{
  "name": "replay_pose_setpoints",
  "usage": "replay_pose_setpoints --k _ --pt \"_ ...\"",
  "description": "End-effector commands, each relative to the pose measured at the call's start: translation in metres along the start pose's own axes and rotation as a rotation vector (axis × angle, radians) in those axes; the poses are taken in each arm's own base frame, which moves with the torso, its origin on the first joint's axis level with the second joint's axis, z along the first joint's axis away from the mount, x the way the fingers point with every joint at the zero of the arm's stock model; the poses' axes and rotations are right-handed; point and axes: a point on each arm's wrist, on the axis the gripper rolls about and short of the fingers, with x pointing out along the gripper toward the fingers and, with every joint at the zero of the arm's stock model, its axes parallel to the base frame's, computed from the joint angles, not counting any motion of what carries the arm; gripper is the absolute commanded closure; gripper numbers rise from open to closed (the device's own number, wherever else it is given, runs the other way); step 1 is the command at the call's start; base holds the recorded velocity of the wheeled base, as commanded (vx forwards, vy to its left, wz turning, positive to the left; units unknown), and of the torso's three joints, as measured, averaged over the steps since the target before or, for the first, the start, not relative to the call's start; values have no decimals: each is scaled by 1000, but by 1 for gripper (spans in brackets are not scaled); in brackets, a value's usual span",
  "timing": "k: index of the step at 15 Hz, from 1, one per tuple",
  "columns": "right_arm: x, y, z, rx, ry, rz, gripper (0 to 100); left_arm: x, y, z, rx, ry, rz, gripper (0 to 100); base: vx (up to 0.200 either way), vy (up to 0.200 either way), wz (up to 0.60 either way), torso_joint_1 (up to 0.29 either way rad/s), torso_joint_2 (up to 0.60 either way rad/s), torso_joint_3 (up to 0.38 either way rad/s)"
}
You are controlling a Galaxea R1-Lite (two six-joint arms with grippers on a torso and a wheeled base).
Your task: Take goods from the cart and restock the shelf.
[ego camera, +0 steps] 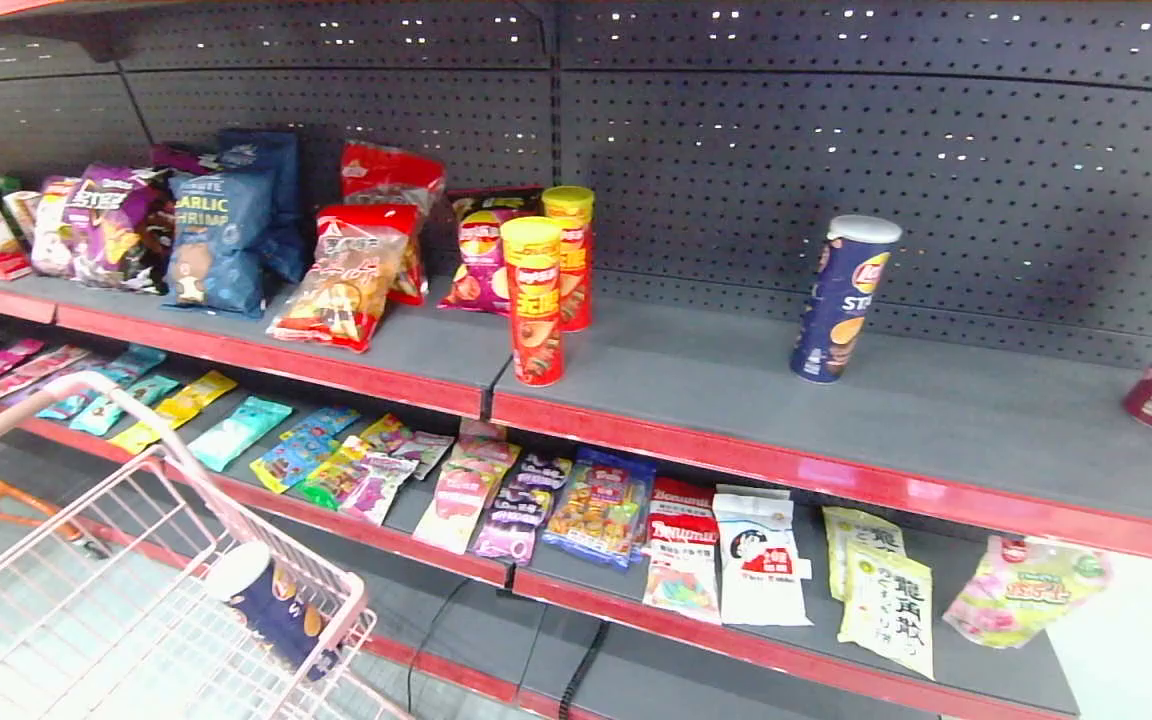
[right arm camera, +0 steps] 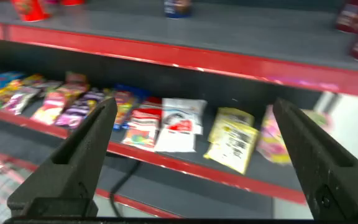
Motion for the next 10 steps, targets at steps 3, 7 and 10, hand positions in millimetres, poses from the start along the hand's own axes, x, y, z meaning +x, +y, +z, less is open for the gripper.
replay_pose_setpoints --k 3,7,10 --pt "0 0 0 1 1 0 0 0 0 0 0 1 0 0 0 0 600 -1 2 4" --pt "0 0 0 4 1 0 0 0 0 0 0 1 0 0 0 0 150 1 -1 -1" --pt "0 0 0 5 1 0 0 0 0 0 0 1 0 0 0 0 0 -27 64 37"
